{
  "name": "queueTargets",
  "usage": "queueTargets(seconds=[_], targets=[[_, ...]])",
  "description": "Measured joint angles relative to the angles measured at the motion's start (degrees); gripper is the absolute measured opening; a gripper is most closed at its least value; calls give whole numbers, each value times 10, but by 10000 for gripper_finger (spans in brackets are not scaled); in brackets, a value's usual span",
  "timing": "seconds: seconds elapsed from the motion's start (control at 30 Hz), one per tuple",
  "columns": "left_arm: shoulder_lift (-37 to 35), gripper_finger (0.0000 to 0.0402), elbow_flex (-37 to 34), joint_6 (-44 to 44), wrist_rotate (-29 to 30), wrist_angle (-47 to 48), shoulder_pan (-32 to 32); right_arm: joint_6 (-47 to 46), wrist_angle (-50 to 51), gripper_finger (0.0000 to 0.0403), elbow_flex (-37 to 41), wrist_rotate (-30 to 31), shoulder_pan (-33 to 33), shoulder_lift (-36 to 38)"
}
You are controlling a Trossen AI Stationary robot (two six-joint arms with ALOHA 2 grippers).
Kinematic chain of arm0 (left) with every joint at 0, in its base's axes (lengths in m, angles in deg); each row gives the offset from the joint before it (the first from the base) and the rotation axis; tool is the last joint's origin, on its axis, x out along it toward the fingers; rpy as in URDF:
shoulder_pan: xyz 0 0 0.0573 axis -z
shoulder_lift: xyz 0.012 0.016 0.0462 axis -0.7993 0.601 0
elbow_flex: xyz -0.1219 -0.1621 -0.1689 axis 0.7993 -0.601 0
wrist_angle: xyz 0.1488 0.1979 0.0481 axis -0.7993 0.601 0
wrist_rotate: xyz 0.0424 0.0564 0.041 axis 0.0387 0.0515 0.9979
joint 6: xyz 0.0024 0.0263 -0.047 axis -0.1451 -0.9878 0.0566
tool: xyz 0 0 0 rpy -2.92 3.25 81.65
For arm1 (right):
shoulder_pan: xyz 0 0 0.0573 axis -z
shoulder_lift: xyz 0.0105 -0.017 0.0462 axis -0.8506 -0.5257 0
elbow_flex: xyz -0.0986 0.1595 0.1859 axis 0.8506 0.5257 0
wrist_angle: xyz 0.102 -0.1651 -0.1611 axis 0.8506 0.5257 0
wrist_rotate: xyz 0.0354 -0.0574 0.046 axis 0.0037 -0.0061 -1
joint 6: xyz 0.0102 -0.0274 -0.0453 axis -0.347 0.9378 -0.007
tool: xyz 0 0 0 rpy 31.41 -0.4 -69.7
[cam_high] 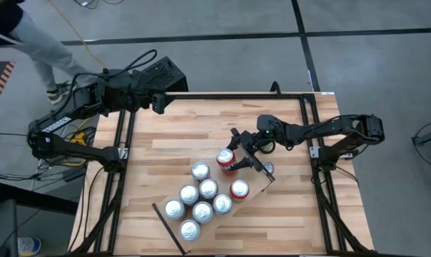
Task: Place canned beverage on shelf
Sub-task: Put the red soda can on the shelf aligned with the other red soda can
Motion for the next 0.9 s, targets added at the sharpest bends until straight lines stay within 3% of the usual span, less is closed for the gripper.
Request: queueTargets(seconds=[0.9], targets=[[0,332,0,0,0,0,0,-14,0,308,0,7,-7,0]])
